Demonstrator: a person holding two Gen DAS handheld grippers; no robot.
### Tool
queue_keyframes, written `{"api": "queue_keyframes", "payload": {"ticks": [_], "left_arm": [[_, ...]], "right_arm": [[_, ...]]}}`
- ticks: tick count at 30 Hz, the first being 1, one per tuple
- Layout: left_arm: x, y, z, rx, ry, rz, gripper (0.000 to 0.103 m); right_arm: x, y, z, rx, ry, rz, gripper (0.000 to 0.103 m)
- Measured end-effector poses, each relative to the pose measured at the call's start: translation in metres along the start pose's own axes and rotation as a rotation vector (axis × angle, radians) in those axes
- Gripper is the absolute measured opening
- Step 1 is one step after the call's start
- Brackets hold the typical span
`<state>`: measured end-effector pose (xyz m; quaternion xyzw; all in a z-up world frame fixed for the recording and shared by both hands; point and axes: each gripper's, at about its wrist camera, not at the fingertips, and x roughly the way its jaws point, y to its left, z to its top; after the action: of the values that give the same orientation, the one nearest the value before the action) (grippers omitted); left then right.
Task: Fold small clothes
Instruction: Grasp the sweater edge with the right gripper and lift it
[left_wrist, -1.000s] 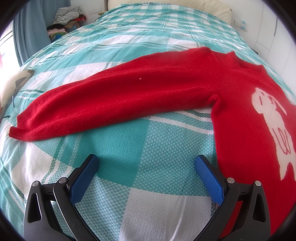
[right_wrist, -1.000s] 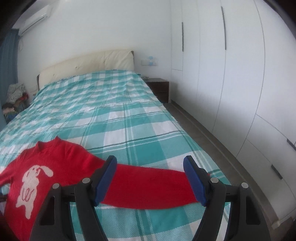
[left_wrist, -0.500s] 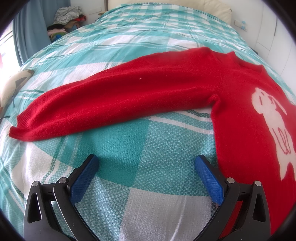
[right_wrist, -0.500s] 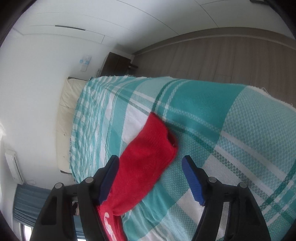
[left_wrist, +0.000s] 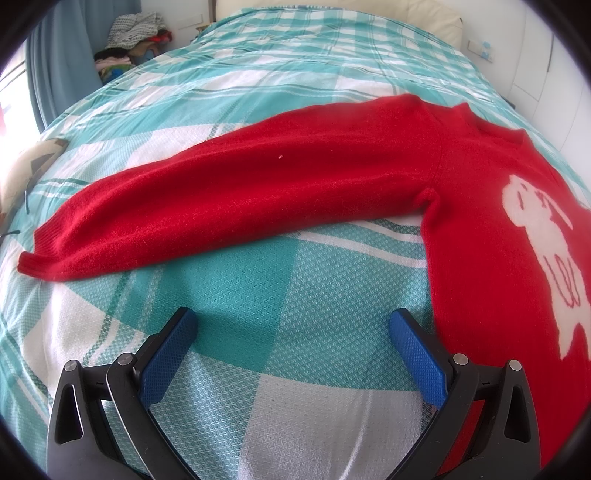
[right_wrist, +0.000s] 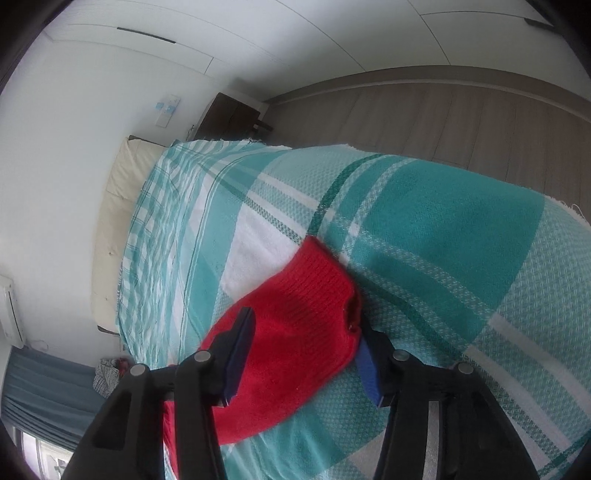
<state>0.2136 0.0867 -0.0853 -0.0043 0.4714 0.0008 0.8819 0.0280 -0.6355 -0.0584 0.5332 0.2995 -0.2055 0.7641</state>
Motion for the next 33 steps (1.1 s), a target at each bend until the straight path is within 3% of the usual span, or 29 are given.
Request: {"api": "queue_keyframes", "payload": {"ticks": [2,4,9,13,16,19,24,28,33], "left_arm": [[0.000,0.000,0.000,0.002,-0.001,0.003,0.103],[0.000,0.000,0.000,0.000,-0.001,0.001,0.103],[-0.001,-0.002,0.000,0.000,0.003,0.010,0.103],[-0.004,0.004,0.008,-0.036,0.032,-0.011,0.102],[-0.033,0.013,0.014,-0.114,-0.045,-0.015,0.101],[-0.076,0.018,0.020,-0.089,-0.154,-0.028,0.102],[-0.123,0.043,0.022,-0.104,-0.313,0.037,0.102],[-0.124,0.065,0.025,-0.156,-0.314,0.022,0.102],[-0.121,0.074,0.024,-0.166,-0.296,0.034,0.102]], "right_arm": [[0.003,0.005,-0.001,-0.046,0.009,-0.050,0.033],[0.007,0.005,-0.002,-0.061,0.025,-0.075,0.005],[-0.012,0.026,-0.006,-0.116,-0.056,-0.058,0.005],[-0.028,0.099,-0.025,-0.344,-0.135,-0.044,0.005],[-0.034,0.173,-0.056,-0.519,-0.142,0.018,0.005],[-0.032,0.252,-0.103,-0.698,-0.109,0.109,0.005],[0.002,0.355,-0.202,-0.912,0.031,0.237,0.005],[0.047,0.395,-0.289,-1.064,0.137,0.266,0.005],[0.110,0.400,-0.379,-1.208,0.242,0.223,0.005]]}}
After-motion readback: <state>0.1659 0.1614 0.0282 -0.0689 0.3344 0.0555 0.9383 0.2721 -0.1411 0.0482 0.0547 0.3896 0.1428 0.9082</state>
